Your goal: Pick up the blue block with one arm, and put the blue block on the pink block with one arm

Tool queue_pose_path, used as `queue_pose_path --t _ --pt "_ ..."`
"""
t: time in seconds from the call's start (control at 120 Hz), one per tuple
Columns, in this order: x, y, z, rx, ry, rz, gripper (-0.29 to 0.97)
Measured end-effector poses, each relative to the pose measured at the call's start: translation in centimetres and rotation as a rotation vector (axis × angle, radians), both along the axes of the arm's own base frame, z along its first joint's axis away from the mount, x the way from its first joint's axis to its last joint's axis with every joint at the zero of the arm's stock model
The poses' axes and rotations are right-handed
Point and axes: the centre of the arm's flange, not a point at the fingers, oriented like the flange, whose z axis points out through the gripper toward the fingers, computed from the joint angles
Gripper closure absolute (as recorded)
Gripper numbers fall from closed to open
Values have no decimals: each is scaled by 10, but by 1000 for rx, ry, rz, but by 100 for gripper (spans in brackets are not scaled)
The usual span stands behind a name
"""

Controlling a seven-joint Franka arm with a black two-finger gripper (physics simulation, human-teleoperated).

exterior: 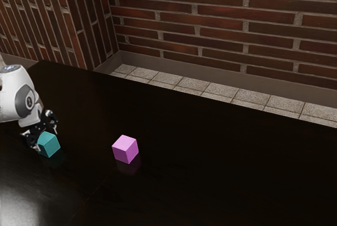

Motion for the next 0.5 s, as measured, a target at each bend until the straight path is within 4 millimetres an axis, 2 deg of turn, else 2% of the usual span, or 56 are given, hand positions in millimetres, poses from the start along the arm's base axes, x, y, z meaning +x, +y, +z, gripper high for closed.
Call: queue_pose_path --t 0.117,0.25,0.35,0.383,0.5 --pt "3 -3 -4 -7 -3 -4 2" --pt "3 -3 -6 -21 -11 12 22" --pt "1 -1 -3 -29 -23 23 31" --pt "-1 -3 4 -31 -34 25 34" --pt "-15 -32 64 -49 -107 0 37"
